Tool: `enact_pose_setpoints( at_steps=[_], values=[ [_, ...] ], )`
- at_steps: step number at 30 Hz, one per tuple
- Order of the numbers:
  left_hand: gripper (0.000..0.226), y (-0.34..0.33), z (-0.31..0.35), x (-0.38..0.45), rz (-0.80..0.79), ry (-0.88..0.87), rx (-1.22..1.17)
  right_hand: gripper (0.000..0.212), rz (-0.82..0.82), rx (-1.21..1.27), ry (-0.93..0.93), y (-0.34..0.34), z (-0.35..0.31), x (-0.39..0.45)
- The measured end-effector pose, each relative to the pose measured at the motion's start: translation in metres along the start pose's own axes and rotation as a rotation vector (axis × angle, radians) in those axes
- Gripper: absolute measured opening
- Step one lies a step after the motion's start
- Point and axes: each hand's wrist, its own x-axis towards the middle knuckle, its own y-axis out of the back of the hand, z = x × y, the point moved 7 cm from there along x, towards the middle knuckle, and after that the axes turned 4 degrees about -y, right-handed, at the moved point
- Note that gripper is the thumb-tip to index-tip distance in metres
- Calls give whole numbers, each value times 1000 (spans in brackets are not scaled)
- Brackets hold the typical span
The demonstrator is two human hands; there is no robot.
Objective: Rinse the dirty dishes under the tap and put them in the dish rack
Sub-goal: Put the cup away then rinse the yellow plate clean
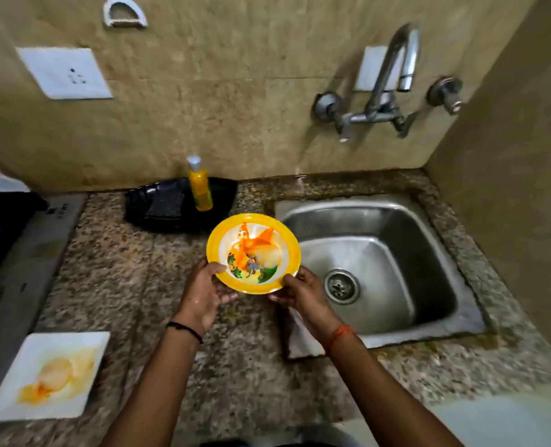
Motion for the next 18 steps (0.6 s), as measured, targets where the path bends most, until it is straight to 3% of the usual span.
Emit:
enact_pose_setpoints(
  at_steps=[8,12,15,18],
  values=[
    [24,-130,-17,12,-42,-42,-46,5,56,-134,66,120,-59,21],
    [25,-163,-16,15,-21,-65,-61,34,209,-265,192,167,-99,37],
    [24,-179,-11,17,-31,-80,-67,29,274,-427,341,188,-157,62],
    [25,-193,-6,15,-64,-82,-59,33,468,-429,439,209,-231,83]
  ],
)
